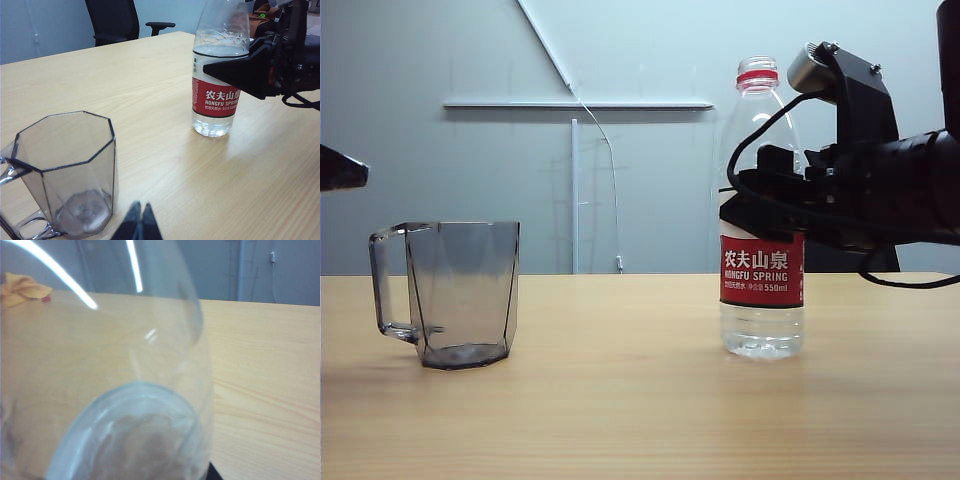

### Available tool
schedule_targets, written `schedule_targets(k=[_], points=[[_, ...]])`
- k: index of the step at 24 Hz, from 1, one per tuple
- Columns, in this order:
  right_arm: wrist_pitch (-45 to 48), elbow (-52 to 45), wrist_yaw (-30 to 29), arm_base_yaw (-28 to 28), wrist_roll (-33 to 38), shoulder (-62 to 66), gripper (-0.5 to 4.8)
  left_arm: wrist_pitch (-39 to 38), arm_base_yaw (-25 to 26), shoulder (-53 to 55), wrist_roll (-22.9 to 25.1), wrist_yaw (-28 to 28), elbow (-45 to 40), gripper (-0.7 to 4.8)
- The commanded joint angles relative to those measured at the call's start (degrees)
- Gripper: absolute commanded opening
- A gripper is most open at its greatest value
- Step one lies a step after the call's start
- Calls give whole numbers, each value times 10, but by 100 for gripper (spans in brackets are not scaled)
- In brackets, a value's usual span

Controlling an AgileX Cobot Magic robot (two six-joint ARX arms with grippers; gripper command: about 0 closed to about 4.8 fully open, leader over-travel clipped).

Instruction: Pick up the mineral water bottle on the table and pour water into the mug until it's half full.

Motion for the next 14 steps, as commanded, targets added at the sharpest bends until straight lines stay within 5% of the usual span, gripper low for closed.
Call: schedule_targets(k=[1, 6, 14], points=[[28, 6, -1, 1, -21, -8, 250, 5, 24, 1, -2, 2, 1, -2], [-16, 17, -1, 14, -82, -43, 250, 5, 98, 1, -2, 1, 1, -2], [-362, 190, 16, 102, -329, -86, 250, 5, 209, 1, -2, 2, 1, -2]])
